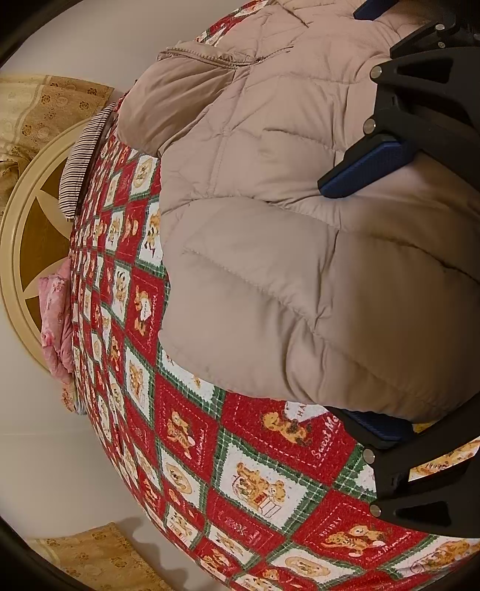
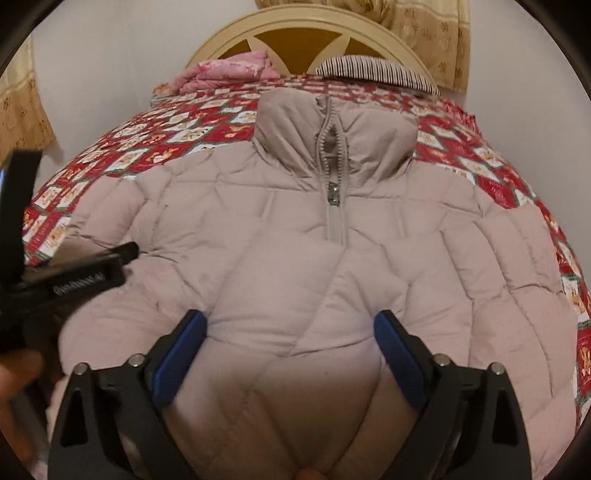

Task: Fold large clothes
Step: 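Grasp the jacket side edge with the right gripper and lift it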

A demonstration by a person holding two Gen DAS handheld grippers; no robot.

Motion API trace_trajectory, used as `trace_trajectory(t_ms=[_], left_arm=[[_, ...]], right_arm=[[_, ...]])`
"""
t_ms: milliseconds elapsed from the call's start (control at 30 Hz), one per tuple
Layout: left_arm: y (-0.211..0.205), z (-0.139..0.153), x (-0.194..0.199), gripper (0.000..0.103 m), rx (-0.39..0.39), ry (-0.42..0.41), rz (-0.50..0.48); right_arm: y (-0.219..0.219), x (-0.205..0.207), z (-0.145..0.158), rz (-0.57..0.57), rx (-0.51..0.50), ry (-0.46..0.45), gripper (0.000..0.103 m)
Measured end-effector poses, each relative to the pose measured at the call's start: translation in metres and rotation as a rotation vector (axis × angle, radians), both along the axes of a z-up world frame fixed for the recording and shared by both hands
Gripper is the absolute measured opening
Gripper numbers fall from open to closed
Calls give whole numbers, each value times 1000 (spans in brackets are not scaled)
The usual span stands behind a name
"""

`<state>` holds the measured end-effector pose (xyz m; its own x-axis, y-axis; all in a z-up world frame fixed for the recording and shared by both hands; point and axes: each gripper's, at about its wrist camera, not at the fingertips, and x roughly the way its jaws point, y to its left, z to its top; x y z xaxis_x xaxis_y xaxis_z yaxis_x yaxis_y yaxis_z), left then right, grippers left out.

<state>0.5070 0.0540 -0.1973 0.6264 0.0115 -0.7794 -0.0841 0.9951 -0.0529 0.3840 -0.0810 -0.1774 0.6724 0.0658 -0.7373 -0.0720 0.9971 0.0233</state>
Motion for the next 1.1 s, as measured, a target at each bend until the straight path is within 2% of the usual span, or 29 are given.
trace_trajectory(t_ms=[200, 267, 333, 467, 567, 667, 700, 733, 767, 833, 900, 1000, 1100], left_arm=[[-6, 15, -11, 102, 47, 4, 16], [-10, 34, -23, 102, 63, -42, 5], [-18, 60, -37, 102, 56, -132, -8], [-50, 83, -38, 102, 57, -198, -95], [-72, 66, -29, 102, 68, -182, -159], [-76, 24, -16, 102, 58, -75, -176], [-73, 14, -12, 102, 38, -50, -178], [-68, 13, -13, 102, 10, -62, -177], [-65, 14, -14, 102, -16, -76, -172], [-65, 13, -16, 102, -8, -87, -167], [-66, 14, -17, 102, 0, -94, -162], [-64, 14, -17, 102, -17, -97, -161], [-62, 14, -19, 102, -36, -100, -159]], right_arm=[[-1, 0, -5, -5, 9, 9, 99], [0, 1, -5, -6, 14, 9, 99], [2, 1, -5, -6, 18, 8, 100], [3, 2, -6, -5, 24, 8, 100], [1, 2, -5, -3, 30, 9, 100], [-10, -1, 2, 16, 80, 12, 98], [-18, -4, 8, 12, 107, 16, 91], [-26, -7, 14, 9, 140, 9, 85], [-37, -8, 24, 10, 192, -9, 85], [-53, -1, 44, 1, 211, -44, 85], [-70, 21, 63, -40, 207, -75, 85], [-97, 78, 87, -138, 181, -107, 85], [-111, 135, 93, -198, 149, -62, 85]])
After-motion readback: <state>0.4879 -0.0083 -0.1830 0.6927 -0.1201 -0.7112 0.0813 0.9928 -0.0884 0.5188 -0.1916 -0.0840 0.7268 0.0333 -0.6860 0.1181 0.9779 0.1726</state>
